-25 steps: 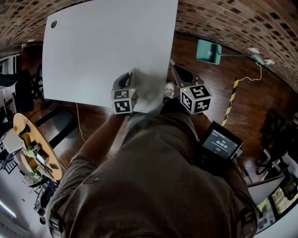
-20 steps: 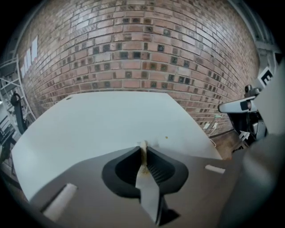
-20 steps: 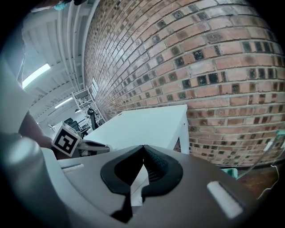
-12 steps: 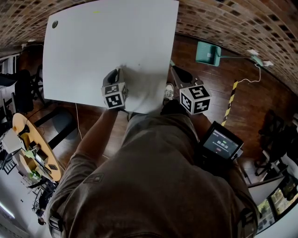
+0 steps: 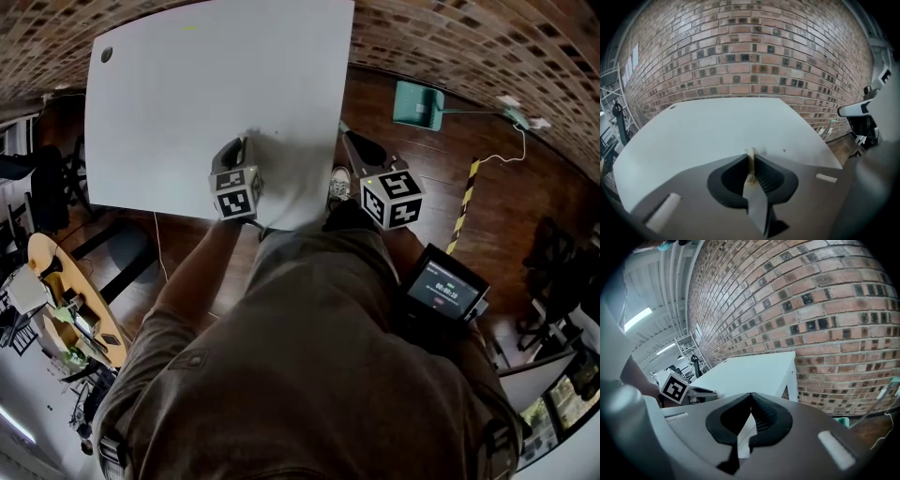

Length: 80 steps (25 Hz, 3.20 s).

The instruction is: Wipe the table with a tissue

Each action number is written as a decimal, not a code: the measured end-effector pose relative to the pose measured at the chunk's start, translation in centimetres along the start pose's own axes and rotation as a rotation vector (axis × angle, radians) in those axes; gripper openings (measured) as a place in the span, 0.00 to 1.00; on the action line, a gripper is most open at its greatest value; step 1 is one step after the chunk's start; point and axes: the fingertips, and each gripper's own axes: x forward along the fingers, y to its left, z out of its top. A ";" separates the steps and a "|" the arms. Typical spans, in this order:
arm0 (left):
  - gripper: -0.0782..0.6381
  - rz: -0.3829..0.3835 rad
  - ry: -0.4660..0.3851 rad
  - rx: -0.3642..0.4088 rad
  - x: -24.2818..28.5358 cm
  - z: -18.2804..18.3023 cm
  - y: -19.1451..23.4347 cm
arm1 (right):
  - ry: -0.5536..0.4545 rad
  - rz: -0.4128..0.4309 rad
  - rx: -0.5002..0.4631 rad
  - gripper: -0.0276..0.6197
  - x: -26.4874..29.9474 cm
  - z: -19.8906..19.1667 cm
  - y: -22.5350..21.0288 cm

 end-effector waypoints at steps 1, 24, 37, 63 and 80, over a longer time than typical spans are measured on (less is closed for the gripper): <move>0.16 -0.006 -0.002 0.004 0.1 0.1 -0.4 | -0.001 -0.002 0.002 0.06 0.0 0.0 -0.1; 0.16 -0.119 -0.002 0.107 1.4 1.5 -7.4 | -0.039 -0.048 0.038 0.06 -2.8 -0.2 -3.2; 0.16 -0.176 0.005 0.122 0.1 -0.6 -9.7 | -0.031 -0.035 0.023 0.06 -2.9 -1.1 -2.1; 0.16 -0.044 -0.005 0.045 -0.5 -1.3 2.2 | -0.008 -0.014 -0.006 0.06 0.5 -0.9 3.2; 0.16 -0.206 -0.012 0.160 -0.5 -0.9 -6.8 | -0.048 -0.094 0.036 0.06 -3.2 -1.9 1.5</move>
